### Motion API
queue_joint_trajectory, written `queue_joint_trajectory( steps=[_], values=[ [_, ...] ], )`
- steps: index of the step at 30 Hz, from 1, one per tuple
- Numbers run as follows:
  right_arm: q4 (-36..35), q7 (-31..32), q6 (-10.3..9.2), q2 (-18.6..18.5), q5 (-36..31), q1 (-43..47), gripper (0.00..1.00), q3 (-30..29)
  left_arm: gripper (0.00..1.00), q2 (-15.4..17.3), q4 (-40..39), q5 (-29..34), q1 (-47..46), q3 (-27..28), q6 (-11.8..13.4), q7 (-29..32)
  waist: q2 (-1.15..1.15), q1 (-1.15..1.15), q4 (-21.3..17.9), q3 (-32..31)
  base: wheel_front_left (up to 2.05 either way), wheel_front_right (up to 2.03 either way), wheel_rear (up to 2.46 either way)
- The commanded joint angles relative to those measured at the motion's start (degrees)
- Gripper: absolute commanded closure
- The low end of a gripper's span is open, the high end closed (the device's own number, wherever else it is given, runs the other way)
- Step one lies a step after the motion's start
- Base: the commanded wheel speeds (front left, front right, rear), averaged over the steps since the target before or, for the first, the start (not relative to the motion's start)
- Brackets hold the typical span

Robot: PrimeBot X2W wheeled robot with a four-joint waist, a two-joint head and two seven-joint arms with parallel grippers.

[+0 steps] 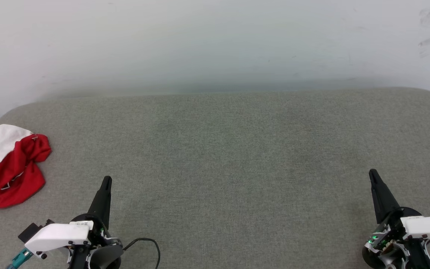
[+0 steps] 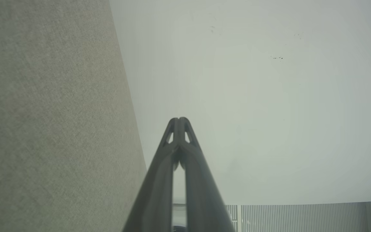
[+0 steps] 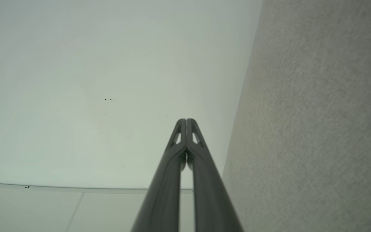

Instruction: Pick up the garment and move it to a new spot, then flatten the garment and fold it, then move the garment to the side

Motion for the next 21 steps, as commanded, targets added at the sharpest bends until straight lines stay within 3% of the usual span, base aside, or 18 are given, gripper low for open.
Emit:
queue_joint_trajectory(
  steps=[1, 21],
  values=[
    [0.01, 0.05, -0.02, 0.26, 0.15, -0.69, 1.00, 0.03, 1.00, 0.05, -0.06, 0.00, -0.38, 0.20, -0.09, 0.10, 0.00, 0.00, 0.00, 0.00, 0.00, 0.00, 0.00],
    [0.01, 0.05, -0.02, 0.26, 0.15, -0.69, 1.00, 0.03, 1.00, 0.05, -0.06, 0.00, -0.38, 0.20, -0.09, 0.10, 0.00, 0.00, 0.00, 0.00, 0.00, 0.00, 0.00]
  ],
)
